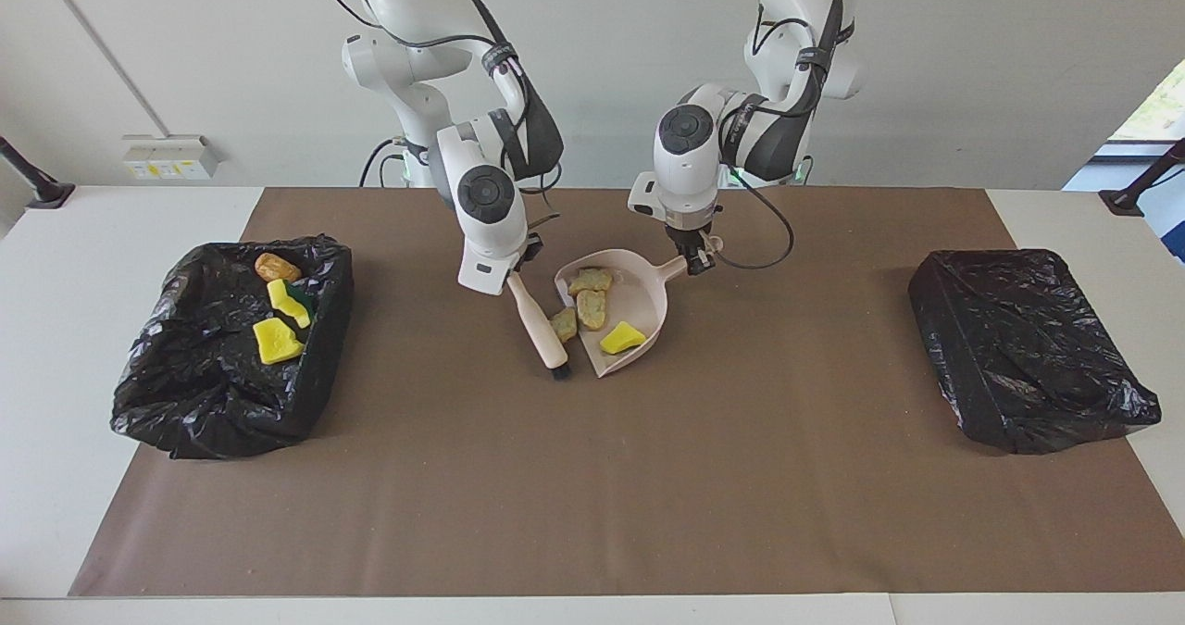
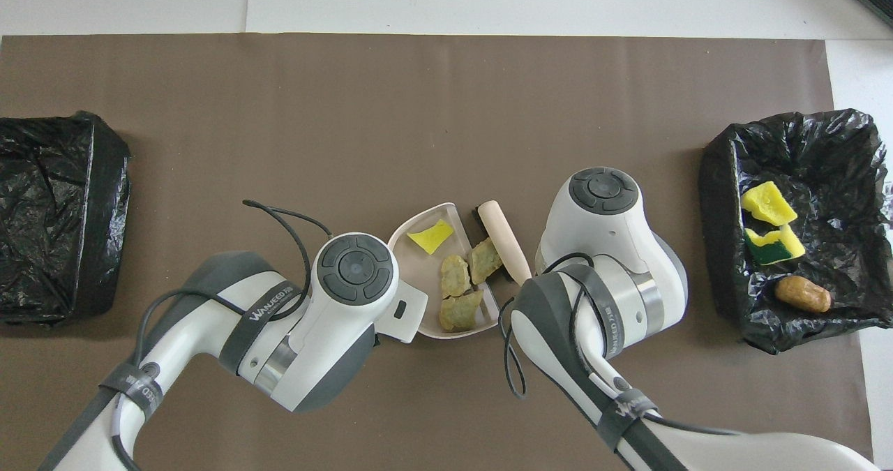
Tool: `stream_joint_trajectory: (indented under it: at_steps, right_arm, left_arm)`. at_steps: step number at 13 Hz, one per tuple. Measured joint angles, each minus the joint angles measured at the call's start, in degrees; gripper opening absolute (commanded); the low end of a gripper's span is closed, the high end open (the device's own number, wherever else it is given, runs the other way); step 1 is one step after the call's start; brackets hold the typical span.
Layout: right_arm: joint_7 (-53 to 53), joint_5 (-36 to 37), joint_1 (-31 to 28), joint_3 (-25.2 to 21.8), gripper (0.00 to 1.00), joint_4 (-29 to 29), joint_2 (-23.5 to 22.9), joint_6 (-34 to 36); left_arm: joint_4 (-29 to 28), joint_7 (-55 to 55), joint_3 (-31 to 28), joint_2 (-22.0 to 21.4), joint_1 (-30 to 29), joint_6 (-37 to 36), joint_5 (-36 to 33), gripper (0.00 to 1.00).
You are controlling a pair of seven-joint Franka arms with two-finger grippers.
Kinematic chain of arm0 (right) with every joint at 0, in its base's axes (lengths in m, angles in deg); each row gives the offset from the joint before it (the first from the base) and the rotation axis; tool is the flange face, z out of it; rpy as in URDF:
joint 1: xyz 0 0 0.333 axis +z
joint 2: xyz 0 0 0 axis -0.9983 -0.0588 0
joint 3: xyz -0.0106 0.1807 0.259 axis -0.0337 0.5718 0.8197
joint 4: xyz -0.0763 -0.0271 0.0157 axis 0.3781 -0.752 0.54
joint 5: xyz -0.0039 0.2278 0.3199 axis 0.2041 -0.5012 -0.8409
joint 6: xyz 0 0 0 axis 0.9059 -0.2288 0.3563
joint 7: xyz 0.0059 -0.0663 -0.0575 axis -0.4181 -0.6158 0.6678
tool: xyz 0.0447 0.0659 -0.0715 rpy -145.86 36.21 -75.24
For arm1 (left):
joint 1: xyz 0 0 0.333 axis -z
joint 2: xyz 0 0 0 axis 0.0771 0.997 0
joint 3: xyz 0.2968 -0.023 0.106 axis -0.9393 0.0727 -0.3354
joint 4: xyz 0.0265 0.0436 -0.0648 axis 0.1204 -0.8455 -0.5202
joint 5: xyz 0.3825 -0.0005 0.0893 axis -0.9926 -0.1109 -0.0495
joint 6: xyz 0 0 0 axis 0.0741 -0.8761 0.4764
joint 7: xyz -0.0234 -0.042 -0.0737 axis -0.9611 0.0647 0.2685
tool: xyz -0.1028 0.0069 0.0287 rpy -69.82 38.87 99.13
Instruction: Sweep and dump trash in bin
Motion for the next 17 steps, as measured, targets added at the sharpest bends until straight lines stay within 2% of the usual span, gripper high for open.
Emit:
stream_joint_trajectory:
  at_steps: [2,4,11,14,17]
  right_arm:
    - [-2.9,-3.9,2.5,0.0,0.00,0.1,0.4,0.2]
    - [-6.4,-4.8,4.4,0.0,0.00,0.1,0.9,0.2]
    - [-12.1,-4.8,3.6,-0.7,0.00,-2.1,1.2,2.6]
    - [-17.0,-3.8,1.8,-0.9,0.00,-3.1,3.5,4.0]
    - [-26.1,-3.4,2.5,-0.4,0.00,-3.2,6.4,5.7]
  left_arm:
    - [0.0,0.0,0.0,0.0,0.0,0.0,0.0,0.00]
    - [-0.1,0.0,0.0,0.0,0.0,0.0,0.0,0.00]
    - [-0.1,0.4,-0.6,0.0,-0.5,0.0,0.0,0.00]
    - [-0.1,0.4,-0.6,0.0,-0.5,0.0,0.0,0.00]
    - [0.1,1.2,-0.7,0.0,-0.6,0.1,0.0,0.00]
